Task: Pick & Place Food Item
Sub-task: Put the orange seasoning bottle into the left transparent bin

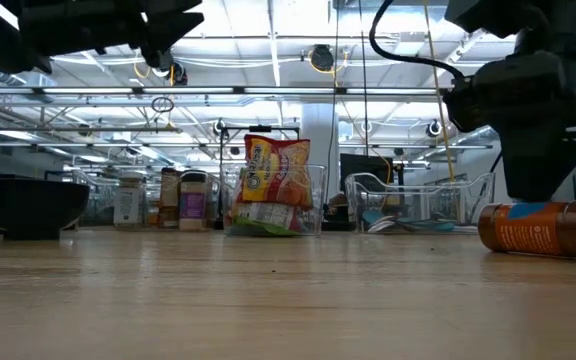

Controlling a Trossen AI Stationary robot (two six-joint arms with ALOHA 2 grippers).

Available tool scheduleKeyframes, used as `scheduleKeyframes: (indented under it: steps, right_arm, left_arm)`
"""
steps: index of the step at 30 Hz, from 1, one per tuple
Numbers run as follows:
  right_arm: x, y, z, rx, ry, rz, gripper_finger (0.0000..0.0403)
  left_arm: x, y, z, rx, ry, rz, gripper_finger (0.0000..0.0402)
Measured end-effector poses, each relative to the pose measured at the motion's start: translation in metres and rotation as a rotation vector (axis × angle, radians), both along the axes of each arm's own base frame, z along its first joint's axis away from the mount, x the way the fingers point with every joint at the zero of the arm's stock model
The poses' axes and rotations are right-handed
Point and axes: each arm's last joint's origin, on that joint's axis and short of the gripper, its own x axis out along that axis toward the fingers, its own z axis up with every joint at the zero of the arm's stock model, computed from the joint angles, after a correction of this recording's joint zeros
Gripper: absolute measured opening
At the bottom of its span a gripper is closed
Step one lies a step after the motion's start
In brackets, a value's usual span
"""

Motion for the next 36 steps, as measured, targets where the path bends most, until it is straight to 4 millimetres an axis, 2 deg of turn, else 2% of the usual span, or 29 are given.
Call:
scheduleKeyframes:
  steps: [6, 15, 36]
  right_arm:
    - [-0.002, 0.008, -0.014, 0.041, -0.015, -0.025, 0.0249]
    - [-0.003, 0.018, -0.040, 0.025, 0.053, -0.002, 0.0249]
    - [0.000, 0.019, -0.045, -0.040, 0.033, 0.120, 0.0249]
  left_arm:
    - [0.008, -0.004, -0.008, -0.004, 0.046, -0.027, 0.0191]
    - [0.008, -0.010, -0.008, -0.004, 0.047, -0.055, 0.0191]
    - [0.011, -0.025, -0.018, -0.055, 0.151, -0.137, 0.0191]
